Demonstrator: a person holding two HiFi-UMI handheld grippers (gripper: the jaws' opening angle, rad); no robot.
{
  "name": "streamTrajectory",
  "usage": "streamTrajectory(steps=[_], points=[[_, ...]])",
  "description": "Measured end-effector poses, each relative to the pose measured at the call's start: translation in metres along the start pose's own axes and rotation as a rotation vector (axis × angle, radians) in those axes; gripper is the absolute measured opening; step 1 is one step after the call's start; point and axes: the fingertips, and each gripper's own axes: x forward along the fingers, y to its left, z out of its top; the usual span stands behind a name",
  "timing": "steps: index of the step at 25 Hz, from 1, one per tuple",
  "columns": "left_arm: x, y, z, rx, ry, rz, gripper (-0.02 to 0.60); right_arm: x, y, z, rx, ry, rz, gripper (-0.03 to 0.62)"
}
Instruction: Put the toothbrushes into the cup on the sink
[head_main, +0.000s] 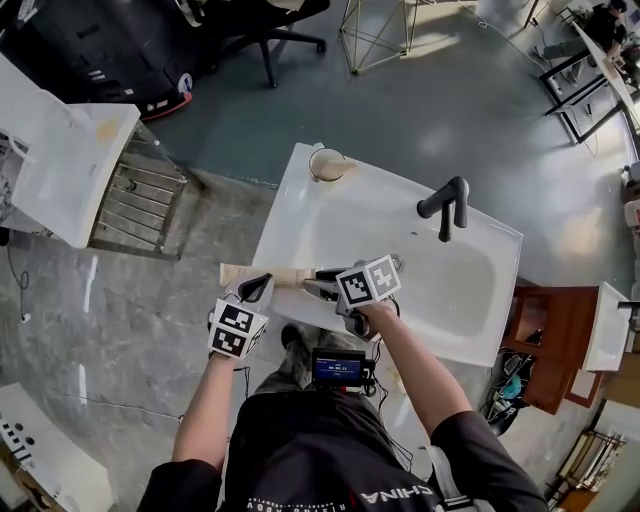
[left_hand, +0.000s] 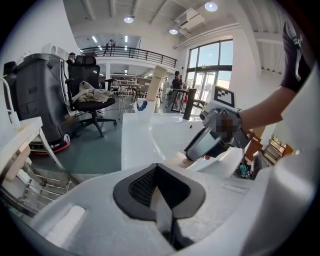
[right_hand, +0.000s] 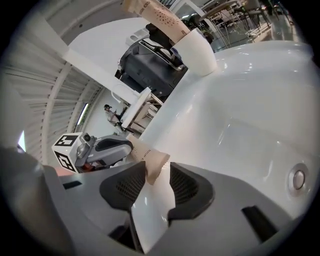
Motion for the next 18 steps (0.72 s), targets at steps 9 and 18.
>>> streamTrajectory(steps=[9,18], points=[[0.002,-0.003,-0.005,-0.017,0.009,-0.009,-0.003,-0.003,0.009,0.001,-0.09,-0.016,0.001,0.066],[-0.007,-0.013,0.003,0.017,-0.01,-0.028,-0.003,-0.019,0.018,0.009,-0.18,-0.073,-0.107,0.021]])
